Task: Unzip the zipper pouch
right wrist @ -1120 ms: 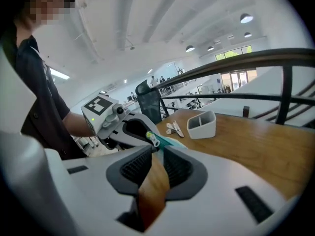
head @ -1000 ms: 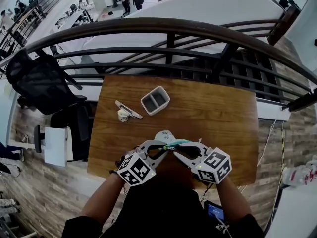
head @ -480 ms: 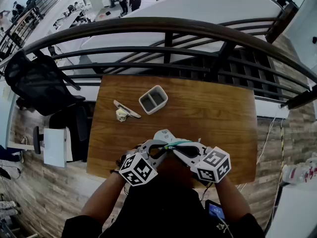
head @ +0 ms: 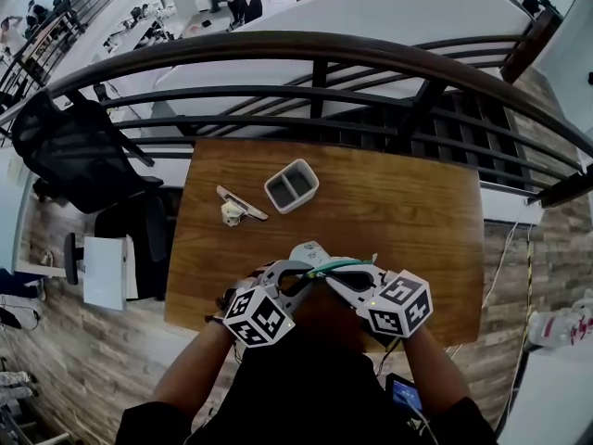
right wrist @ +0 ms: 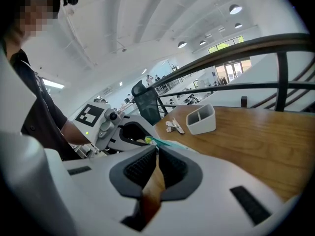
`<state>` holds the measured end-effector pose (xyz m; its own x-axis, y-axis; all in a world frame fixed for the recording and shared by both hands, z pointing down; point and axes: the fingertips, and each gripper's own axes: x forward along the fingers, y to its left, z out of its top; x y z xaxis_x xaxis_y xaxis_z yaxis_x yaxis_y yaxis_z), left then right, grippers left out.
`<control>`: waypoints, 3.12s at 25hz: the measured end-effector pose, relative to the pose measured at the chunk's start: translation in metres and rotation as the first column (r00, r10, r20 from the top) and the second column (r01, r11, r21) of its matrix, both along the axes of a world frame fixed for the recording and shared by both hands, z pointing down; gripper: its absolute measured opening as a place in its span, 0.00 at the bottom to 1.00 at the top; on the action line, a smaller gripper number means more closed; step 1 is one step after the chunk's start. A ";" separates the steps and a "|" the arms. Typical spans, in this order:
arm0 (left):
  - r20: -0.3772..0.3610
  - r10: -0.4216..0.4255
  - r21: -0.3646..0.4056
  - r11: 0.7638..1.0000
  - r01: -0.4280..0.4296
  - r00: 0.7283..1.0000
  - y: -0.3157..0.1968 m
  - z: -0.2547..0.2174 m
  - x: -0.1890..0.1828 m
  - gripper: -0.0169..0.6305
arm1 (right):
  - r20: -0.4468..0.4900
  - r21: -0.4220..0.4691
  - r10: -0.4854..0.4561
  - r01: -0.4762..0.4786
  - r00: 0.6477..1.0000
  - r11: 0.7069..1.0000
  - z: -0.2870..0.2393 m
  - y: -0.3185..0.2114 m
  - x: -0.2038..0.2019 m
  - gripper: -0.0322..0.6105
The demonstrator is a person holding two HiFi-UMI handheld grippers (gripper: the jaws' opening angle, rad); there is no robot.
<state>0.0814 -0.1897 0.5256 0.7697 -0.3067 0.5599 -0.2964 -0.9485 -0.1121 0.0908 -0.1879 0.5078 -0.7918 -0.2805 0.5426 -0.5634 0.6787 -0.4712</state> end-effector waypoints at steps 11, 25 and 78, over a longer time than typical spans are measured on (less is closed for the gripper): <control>-0.005 -0.017 -0.006 1.000 0.017 1.000 -0.001 0.004 -0.008 0.08 | -0.062 0.000 0.028 -0.028 0.998 1.000 0.012 -0.009 0.016 0.06; -0.036 -0.063 -0.008 0.998 0.063 0.997 -0.009 -0.003 -0.014 0.07 | -0.108 0.021 0.078 -0.076 0.991 0.997 0.015 -0.019 0.034 0.06; -0.089 -0.161 -0.029 0.987 0.159 0.983 -0.024 -0.009 -0.037 0.06 | -0.291 0.088 0.278 -0.264 0.915 0.961 0.039 -0.036 0.102 0.06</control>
<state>0.0442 -0.2136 0.5167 0.7595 -0.4186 0.4979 -0.4525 -0.8899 -0.0579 0.1931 -0.2239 0.5468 -0.4856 -0.4915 0.7229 -0.8381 0.4969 -0.2252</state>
